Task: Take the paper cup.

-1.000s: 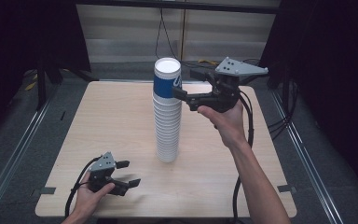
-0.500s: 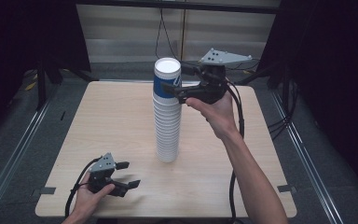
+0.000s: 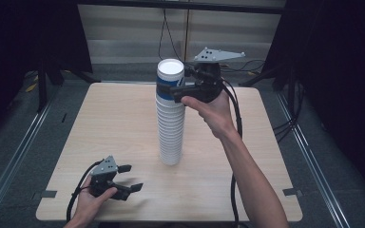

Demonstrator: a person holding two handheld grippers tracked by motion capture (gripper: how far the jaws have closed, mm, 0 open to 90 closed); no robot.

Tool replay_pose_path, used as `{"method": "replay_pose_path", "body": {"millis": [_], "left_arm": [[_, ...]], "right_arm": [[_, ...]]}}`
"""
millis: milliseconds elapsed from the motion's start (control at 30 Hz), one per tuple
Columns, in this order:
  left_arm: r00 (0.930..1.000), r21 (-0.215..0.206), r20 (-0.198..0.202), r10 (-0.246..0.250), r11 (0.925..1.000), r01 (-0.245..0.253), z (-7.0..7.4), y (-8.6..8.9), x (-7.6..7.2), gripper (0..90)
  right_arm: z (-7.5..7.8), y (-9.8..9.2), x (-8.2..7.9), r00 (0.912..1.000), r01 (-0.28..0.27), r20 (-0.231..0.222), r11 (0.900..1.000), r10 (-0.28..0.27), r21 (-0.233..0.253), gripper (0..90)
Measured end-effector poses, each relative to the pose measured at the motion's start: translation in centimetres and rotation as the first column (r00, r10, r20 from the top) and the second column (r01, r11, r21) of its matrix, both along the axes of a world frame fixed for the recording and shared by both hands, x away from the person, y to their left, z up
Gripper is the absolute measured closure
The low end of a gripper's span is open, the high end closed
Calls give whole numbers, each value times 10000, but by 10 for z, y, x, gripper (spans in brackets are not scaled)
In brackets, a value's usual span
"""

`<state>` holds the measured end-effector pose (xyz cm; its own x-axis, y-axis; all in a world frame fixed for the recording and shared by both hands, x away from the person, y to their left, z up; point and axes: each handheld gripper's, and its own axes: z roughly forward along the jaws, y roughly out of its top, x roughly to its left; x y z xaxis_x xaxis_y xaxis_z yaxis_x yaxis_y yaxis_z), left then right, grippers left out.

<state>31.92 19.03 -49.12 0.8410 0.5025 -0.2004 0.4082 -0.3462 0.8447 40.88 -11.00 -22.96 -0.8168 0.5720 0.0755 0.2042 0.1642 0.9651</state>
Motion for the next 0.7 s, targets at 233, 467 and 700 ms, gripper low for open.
{"method": "replay_pose_path", "body": {"millis": [233, 467, 700], "left_arm": [[9997, 109, -9, -238, 9997, 238, -1, -7, -3, 162], [9994, 142, -94, -320, 9994, 321, -3, -9, -2, 162], [9992, 125, -116, -389, 9992, 390, -3, -11, -2, 162]], "right_arm": [[0, 3, 0, 9999, 97, 35, 9997, -96, -220, 229], [1, 2, 2, 10000, 46, 74, 9997, -45, -233, 248], [8, 0, 0, 9995, 28, 327, 10000, -28, -3, 249]]}}
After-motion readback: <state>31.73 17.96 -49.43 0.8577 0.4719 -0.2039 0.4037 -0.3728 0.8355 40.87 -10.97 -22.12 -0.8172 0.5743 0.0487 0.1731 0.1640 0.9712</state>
